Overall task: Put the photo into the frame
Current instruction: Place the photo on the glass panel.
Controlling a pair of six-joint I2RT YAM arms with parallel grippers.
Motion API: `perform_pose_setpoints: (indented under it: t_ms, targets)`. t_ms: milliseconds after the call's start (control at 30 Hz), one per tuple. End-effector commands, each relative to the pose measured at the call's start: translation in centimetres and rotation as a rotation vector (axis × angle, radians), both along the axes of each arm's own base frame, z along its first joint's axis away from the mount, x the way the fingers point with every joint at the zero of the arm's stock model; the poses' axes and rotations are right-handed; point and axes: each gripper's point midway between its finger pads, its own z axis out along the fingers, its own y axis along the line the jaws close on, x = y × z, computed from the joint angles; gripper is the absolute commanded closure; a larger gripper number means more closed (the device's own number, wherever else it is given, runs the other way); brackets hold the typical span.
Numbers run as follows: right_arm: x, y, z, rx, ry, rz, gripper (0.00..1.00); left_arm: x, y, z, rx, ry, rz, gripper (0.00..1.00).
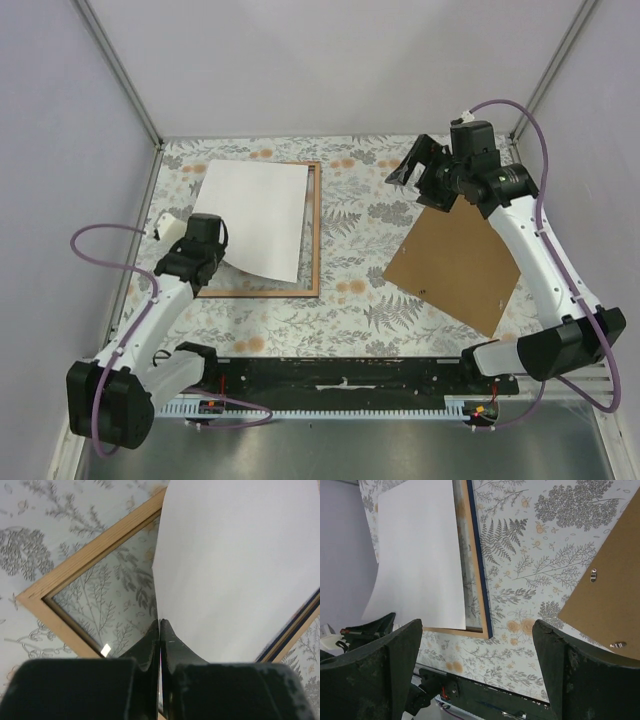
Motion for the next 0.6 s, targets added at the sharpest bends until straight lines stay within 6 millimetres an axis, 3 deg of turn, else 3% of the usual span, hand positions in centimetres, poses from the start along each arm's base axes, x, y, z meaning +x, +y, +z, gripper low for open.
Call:
perform_pose_setpoints:
  t_ms: [0, 167, 400, 567]
  targets:
    - [-0.2, 1.4, 1.4, 0.045, -0.108, 0.061, 0.02, -2.3, 0.3, -1.5, -0.169, -0.03, 0.172, 0.98]
    - [-0.9, 1.8, 0.0, 0.046, -0.093, 0.076, 0.02, -3.4, -0.4, -3.2, -0.223, -0.009, 0.168, 0.98]
    - [-1.1, 1.7, 0.2, 0.048, -0.105, 0.075, 0.02, -3.5, -2.2, -4.1, -0.241, 0.069, 0.051, 0.98]
    - [-1.1, 1.8, 0.0, 0.043, -0.107, 0.076, 0.02, -4.0, -2.3, -4.5, -0.212, 0.102, -0.003, 0.98]
